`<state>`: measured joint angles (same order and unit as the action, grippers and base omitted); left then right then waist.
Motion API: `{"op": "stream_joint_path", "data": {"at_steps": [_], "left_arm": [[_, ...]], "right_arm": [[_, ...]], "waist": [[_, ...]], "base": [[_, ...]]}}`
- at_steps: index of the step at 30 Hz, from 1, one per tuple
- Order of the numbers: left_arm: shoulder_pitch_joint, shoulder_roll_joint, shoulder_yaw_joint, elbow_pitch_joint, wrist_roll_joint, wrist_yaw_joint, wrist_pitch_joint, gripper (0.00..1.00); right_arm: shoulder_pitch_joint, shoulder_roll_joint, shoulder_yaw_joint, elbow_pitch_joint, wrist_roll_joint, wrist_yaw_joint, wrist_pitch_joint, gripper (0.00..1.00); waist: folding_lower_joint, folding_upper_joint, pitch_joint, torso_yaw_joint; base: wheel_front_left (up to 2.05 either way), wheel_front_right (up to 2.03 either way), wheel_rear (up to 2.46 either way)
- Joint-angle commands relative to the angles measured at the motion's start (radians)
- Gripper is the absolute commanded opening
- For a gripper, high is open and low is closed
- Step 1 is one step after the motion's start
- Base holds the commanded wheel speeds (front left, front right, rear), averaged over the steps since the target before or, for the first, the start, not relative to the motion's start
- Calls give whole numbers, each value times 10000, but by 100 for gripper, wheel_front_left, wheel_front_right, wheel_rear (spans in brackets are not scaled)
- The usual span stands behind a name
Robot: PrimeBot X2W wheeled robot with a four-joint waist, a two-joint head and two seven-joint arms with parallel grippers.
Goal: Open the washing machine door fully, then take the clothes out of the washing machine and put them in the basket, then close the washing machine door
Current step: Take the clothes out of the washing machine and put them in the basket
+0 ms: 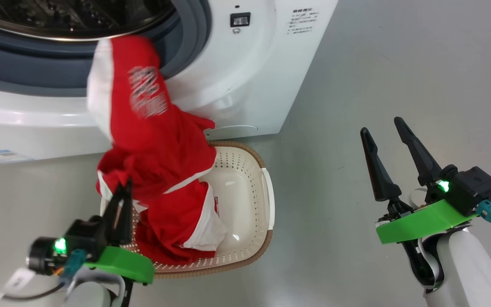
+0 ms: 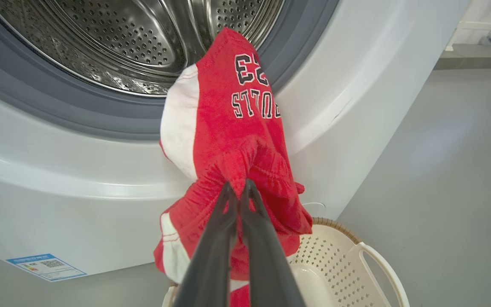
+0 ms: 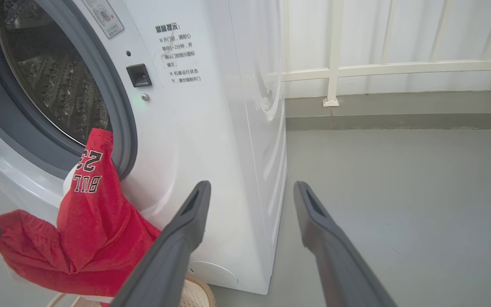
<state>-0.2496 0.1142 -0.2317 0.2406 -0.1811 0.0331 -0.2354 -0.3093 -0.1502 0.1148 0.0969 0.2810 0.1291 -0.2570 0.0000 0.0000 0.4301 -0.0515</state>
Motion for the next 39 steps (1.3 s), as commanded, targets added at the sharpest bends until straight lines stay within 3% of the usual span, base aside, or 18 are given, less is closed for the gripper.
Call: {"op": "stream_joint_path", "data": {"at_steps": [1, 22, 28, 39], "left_arm": [[-413, 91, 144, 560, 28, -204, -149, 0], [-2254, -489, -1112, 6922, 558, -1213, -262, 0], [-3037, -592, -1881, 9131, 593, -1539, 23, 0], [-4057, -636, -2733, 10060, -393, -1634, 275, 0]], "right_arm": [[-55, 71, 193, -256, -130, 16, -48, 100], [-299, 169, 268, -286, -126, 16, -48, 100], [-399, 208, 341, -295, -129, 16, -48, 100], [-609, 278, 442, -365, -153, 16, -48, 100]], "waist": [[0, 0, 52, -40], [0, 0, 463, -302], [0, 0, 663, -385], [0, 0, 1218, -590]], "base": [[0, 0, 0], [0, 0, 0], [0, 0, 0], [0, 0, 0]]}}
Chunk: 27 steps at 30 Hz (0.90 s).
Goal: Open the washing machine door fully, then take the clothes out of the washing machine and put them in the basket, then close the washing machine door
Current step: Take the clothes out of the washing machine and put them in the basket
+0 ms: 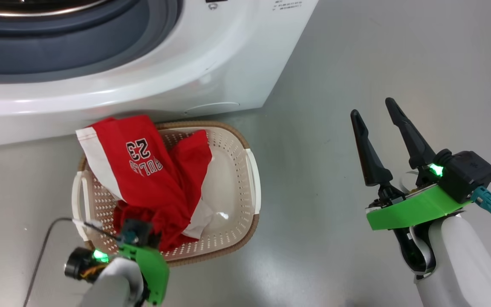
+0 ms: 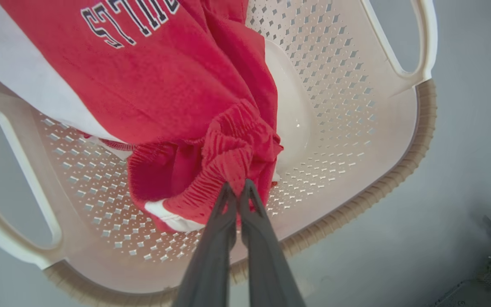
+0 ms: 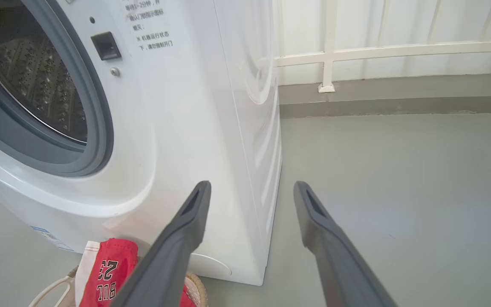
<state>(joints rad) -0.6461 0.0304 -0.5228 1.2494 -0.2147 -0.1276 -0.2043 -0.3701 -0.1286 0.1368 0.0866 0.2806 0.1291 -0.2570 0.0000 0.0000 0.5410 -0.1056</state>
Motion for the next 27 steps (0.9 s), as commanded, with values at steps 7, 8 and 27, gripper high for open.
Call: {"op": "stream_joint_path", "data": {"at_steps": [7, 8, 27], "left_arm": [[-845, 500, 133, 217, -543, -29, 5, 0], [-845, 500, 133, 217, -543, -29, 5, 0], [-1940, 1103, -211, 372, -2065, -30, 802, 0]], "right_arm": [[-218, 156, 438, -290, -166, 16, -48, 100], [-218, 156, 438, -290, -166, 16, -48, 100], [-634, 380, 661, -441, -252, 16, -48, 100]], "waist": [[0, 0, 533, -312], [0, 0, 533, -312], [0, 0, 1591, -852]], "base": [[0, 0, 0], [0, 0, 0], [0, 0, 0]]}}
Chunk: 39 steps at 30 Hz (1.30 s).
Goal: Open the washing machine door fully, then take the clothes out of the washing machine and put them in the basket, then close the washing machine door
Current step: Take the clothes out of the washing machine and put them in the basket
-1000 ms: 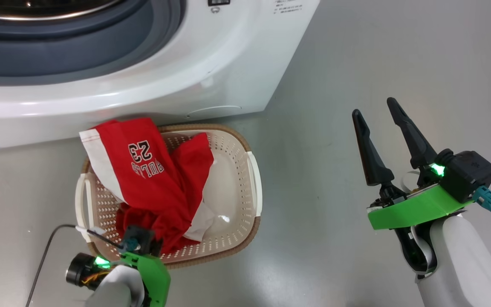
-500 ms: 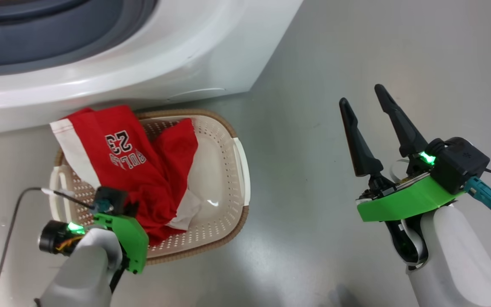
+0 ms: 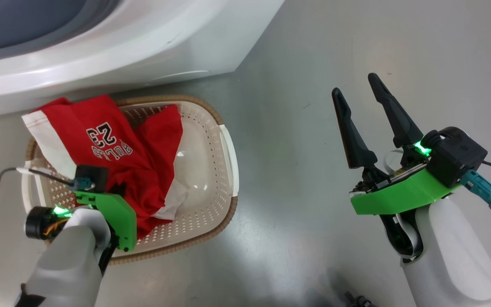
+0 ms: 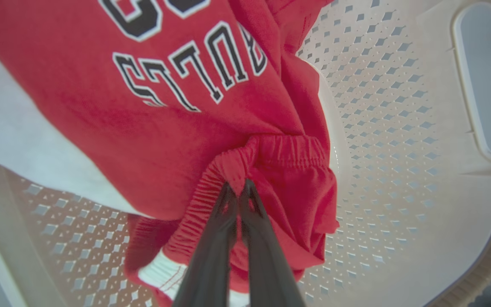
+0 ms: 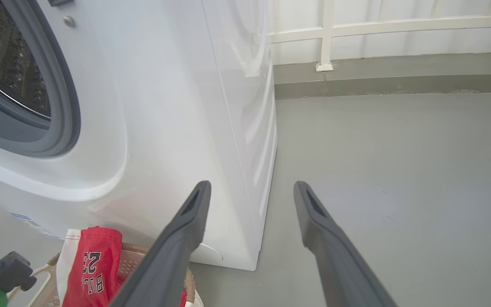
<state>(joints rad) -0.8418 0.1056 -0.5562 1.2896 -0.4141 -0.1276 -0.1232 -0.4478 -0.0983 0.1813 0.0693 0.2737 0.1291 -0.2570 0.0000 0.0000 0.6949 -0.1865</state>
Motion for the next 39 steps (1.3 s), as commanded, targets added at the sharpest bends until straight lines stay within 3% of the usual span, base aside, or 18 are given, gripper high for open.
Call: {"op": "stream_joint_path", "data": {"at_steps": [1, 9, 10, 12, 13, 14, 33, 39], "left_arm": [[6, 367, 91, -29, -136, -30, 16, 0], [-112, 441, -67, -16, -689, -30, 94, 0], [-121, 439, -82, -15, -755, -30, 69, 7], [-132, 442, -120, -13, -865, -30, -9, 46], [-128, 436, -116, -12, -940, -30, -76, 80], [-122, 439, -111, -12, -1006, -30, -150, 100], [489, 402, 134, -295, -2066, -30, -1363, 100], [954, 701, 817, -1497, -1901, 298, -1382, 100]], "right_arm": [[138, 81, 223, -270, -189, 16, -48, 100], [114, 31, 209, -261, -253, 16, -48, 100], [111, 25, 203, -256, -263, 16, -48, 100], [113, 17, 193, -233, -280, 16, -48, 100], [117, 13, 188, -217, -285, 16, -48, 100], [120, 9, 193, -201, -284, 16, -48, 100], [569, -354, 103, 212, -231, 16, -48, 100], [763, -458, 49, 326, -159, 16, -48, 100]], "waist": [[0, 0, 68, -52], [0, 0, 95, 0], [0, 0, 78, 17], [0, 0, 9, 68], [0, 0, -46, 101], [0, 0, -94, 123], [0, 0, -1586, 747], [0, 0, -2082, 897]], "base": [[0, 0, 0], [0, 0, 0], [0, 0, 0], [0, 0, 0], [0, 0, 0], [0, 0, 0], [0, 0, 0], [0, 0, 0]]}}
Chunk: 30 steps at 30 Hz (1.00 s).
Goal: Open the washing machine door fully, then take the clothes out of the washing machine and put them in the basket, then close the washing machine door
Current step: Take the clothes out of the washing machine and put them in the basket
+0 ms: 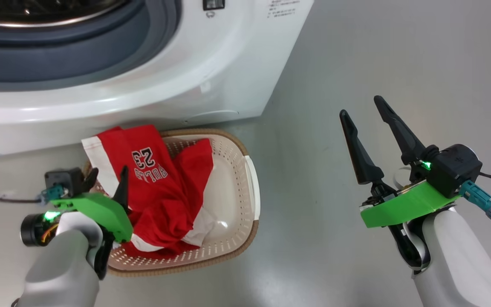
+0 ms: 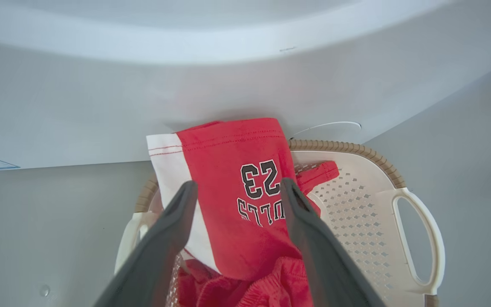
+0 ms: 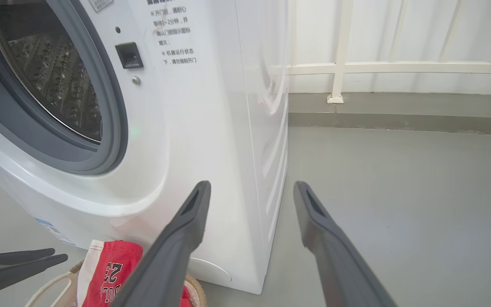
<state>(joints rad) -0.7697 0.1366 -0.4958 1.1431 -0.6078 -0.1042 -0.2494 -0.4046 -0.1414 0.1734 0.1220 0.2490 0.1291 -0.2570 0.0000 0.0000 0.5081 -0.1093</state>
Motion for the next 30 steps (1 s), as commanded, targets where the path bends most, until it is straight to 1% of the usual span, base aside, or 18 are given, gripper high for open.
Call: {"op": "stream_joint_path", "data": {"at_steps": [1, 8, 12, 19, 27, 30], "left_arm": [[339, 437, 339, -249, 120, 120, -121, 100], [1027, 620, 1469, -1656, 752, 391, -122, 100], [1463, 663, 2124, -2538, 1315, 423, -123, 100], [2242, 489, 3474, -4168, 2221, 423, -123, 100], [3231, 251, 4388, -5827, 3452, 333, -123, 100], [3516, 192, 4620, -6215, 3669, 327, -123, 100]], "right_arm": [[371, -42, 121, -184, 100, 16, -48, 100], [636, -127, 64, -101, 151, 16, -48, 100], [769, -183, 40, -75, 184, 16, -48, 100], [981, -326, -118, -118, 245, 16, -48, 100], [1214, -439, -229, -118, 300, 16, -48, 100], [1288, -447, -227, -110, 313, 16, -48, 100]], "waist": [[0, 0, -294, 146], [0, 0, -807, 286], [0, 0, -1080, 339], [0, 0, -1466, 463], [0, 0, -1919, 544], [0, 0, -2039, 537]], "base": [[0, 0, 0], [0, 0, 0], [0, 0, 0], [0, 0, 0], [0, 0, 0], [0, 0, 0]]}}
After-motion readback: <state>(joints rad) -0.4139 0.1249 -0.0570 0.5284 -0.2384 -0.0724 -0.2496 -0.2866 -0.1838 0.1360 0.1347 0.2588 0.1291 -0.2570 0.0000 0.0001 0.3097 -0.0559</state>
